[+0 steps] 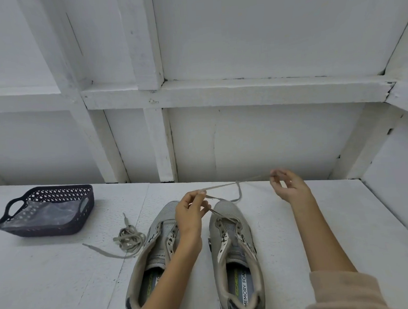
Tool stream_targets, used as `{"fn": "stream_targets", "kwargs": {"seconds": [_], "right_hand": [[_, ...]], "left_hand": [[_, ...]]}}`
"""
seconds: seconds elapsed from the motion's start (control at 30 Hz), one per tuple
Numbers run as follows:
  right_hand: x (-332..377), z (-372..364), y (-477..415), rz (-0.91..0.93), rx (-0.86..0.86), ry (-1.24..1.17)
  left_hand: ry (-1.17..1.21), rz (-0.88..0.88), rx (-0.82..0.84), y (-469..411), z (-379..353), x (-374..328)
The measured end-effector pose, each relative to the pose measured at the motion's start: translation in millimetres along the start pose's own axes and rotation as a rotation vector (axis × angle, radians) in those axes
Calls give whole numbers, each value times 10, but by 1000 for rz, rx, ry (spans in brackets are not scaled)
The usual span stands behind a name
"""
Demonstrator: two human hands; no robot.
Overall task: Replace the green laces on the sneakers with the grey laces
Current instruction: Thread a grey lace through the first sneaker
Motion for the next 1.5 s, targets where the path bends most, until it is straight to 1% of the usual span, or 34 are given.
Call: {"fn": "stream_targets", "kwargs": {"seconds": [0.03, 0.1, 0.13, 0.17, 0.2, 0.23, 0.37, 0.47, 0.57, 0.63, 0.73, 0.8, 0.93, 1.0, 1.07, 1.17, 1.27, 1.33, 1.43, 1.5], "right_hand": [[18, 12, 42, 39, 29, 24], [80, 33, 112, 34, 149, 74], [127, 47, 75, 39, 146, 39], [210, 42, 2, 108, 121, -9], [281, 50, -94, 104, 49, -69], [315, -1, -136, 53, -1, -86], [212, -48, -196, 28, 43, 96], [34, -157, -93, 35, 141, 250], [-206, -311, 59, 16, 271, 422], [-316, -407, 174, 49, 370, 495], [-413, -550, 356, 113, 477, 589], [-505, -607, 468, 105, 538, 681], [-801, -594, 596, 96, 631, 1026], [-934, -558, 629, 128, 626, 1143], [-996, -541, 623, 168, 595, 1188], [-1047, -512, 589, 212, 576, 1315], [-1054, -463, 565, 223, 606, 1332], [-1022, -406, 515, 232, 574, 1369], [-925, -198, 318, 267, 462, 1617], [-863, -64, 194, 278, 420, 1790]], "left_hand": [[52, 7, -34, 2, 16, -13], [123, 14, -90, -2, 68, -43], [128, 12, -97, -8, 94, -55], [122, 9, -88, -16, 111, -67], [111, 9, -71, -26, 118, -79], [103, 13, -53, -32, 113, -93], [53, 8, -24, -52, 43, -131], [-65, 7, 6, -88, -28, -146], [-136, 59, 58, -117, -126, -213], [-137, 71, 72, -146, -184, -283], [-103, 23, 78, -210, -234, -409], [-67, -1, 99, -238, -263, -478], [-37, -38, 157, -197, -358, -520], [-40, -53, 152, -173, -385, -506], [-38, -62, 129, -167, -386, -504], [-38, -75, 112, -201, -336, -533], [4, -84, 135, -224, -311, -575], [89, -102, 110, -262, -286, -656], [189, -140, 44, -369, -223, -832], [220, -161, 27, -403, -197, -905]]}}
Point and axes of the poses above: each hand's wrist, its own y-axis away from the middle knuckle, its own z-axis out of the back of the hand, x = y × z, the point moved 2 cm from there along -y, towards the middle knuckle
